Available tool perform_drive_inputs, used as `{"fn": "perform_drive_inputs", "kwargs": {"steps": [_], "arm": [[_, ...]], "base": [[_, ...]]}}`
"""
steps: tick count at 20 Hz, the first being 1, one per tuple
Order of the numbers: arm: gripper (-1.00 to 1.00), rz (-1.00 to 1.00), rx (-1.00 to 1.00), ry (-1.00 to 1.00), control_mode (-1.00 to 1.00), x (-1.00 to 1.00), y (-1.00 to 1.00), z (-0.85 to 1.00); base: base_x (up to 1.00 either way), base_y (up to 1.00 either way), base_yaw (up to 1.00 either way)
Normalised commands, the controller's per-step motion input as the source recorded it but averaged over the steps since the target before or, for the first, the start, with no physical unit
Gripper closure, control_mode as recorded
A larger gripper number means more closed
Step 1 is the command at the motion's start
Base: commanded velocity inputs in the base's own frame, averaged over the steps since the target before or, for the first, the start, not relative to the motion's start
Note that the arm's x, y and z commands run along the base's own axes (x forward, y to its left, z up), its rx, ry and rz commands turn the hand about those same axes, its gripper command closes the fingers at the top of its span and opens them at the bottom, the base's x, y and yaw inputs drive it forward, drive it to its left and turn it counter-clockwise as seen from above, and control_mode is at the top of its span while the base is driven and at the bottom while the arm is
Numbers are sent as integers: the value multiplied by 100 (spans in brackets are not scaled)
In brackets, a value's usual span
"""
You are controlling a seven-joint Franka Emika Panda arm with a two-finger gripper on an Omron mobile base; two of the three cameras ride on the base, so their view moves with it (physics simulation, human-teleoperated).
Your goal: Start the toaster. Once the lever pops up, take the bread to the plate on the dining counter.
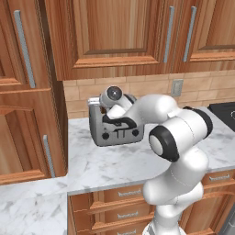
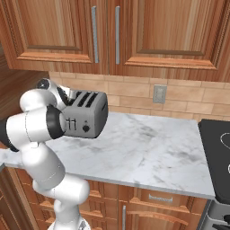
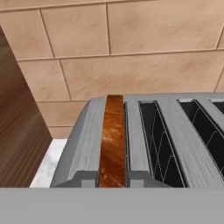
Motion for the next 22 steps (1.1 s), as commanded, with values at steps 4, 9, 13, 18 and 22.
{"fn": "perform_drive_inputs", "kwargs": {"steps": [4, 9, 13, 18, 22], "arm": [[100, 0, 0, -7, -100, -11, 0, 25], [100, 0, 0, -5, -100, -26, 0, 36], [100, 1, 0, -1, -100, -36, 0, 50], [100, 1, 0, 0, -100, -36, 0, 57], [100, 1, 0, 0, -100, -40, 0, 53]], "base": [[0, 0, 0], [0, 0, 0], [0, 0, 0], [0, 0, 0], [0, 0, 0]]}}
